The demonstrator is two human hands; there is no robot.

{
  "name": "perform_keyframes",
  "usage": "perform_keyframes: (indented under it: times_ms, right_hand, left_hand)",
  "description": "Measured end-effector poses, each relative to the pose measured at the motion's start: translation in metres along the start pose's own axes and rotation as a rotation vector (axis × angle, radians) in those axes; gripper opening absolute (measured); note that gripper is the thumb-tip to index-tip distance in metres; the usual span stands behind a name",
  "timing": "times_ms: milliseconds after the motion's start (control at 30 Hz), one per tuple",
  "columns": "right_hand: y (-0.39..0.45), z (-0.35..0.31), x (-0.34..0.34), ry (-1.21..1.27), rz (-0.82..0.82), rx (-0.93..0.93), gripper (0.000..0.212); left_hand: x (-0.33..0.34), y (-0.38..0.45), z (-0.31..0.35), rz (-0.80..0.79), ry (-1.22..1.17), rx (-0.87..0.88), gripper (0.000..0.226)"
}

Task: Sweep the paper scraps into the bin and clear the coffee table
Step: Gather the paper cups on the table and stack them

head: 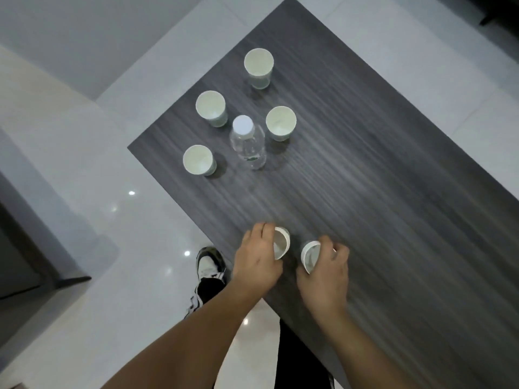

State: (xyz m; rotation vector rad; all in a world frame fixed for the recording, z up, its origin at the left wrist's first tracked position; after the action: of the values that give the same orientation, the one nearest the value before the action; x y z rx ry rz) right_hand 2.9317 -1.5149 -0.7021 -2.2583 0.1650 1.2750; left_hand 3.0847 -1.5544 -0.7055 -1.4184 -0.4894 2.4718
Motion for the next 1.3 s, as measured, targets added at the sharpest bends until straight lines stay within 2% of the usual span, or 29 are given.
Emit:
perform_keyframes:
  times_ms: [67,133,200,300,433,533,600,700,867,1067,1133,1233,1300]
  right_hand:
    - [-0.004,-0.029,0.014,0.025,-0.019,0.018,0.071]
    - [-0.007,-0.069,0.03,0.069,-0.107,0.012,0.068]
    - [-0.012,-0.119,0.041,0.114,-0.164,-0.051,0.065]
    - [-0.015,-0.202,0.038,0.21,0.021,-0.197,0.065]
    - [0.006,-0.277,0.029,0.382,0.254,-0.219,0.066]
    - [0.038,-0.308,0.047,0.137,0.186,-0.226,0.064]
    - [0.054,-0.308,0.068,-0.067,0.064,-0.197,0.059]
    - [0.065,-0.298,0.092,-0.087,-0.052,-0.135,0.06]
    - [0.058,-0.285,0.103,-0.006,-0.054,-0.067,0.064]
    - [0.04,-0.212,0.081,0.121,-0.063,0.194,0.056]
    - [0.037,-0.18,0.065,0.157,0.019,0.359,0.055]
    - [0.045,-0.141,0.03,0.215,0.263,0.654,0.062]
    - [0.062,-0.133,0.002,0.361,0.453,0.699,0.069]
  left_hand:
    - [-0.033,-0.001,-0.037,0.079,-0.032,-0.058,0.064]
    - [-0.071,0.0,-0.075,0.145,-0.057,-0.113,0.063]
    - [-0.108,0.0,-0.111,0.184,-0.055,-0.165,0.065]
    - [-0.166,0.008,-0.156,0.285,-0.103,-0.275,0.07]
    - [-0.235,0.034,-0.187,0.446,-0.173,-0.294,0.069]
    - [-0.267,0.058,-0.195,0.505,-0.225,-0.259,0.068]
    - [-0.279,0.076,-0.191,0.507,-0.242,-0.227,0.068]
    - [-0.285,0.104,-0.17,0.484,-0.235,-0.142,0.07]
    - [-0.275,0.161,-0.111,0.396,-0.191,0.028,0.063]
    - [-0.23,0.221,-0.067,0.174,0.059,0.194,0.066]
    - [-0.212,0.233,-0.069,0.082,0.163,0.189,0.072]
    - [-0.191,0.243,-0.076,-0.046,0.201,0.152,0.078]
    - [-0.185,0.245,-0.079,-0.078,0.153,0.118,0.08]
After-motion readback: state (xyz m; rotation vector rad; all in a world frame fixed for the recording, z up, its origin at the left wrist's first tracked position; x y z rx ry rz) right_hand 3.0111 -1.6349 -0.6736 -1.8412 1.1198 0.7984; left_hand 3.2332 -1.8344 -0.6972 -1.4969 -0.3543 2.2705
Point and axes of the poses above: each hand's wrist, its own y-axis towards the middle knuckle, its own x-axis out of the palm, z = x × y, the point moved 5 cm from there along y, towards the middle knuckle, and after that the axes turned 2 degrees about z, right-handed, at the moved point
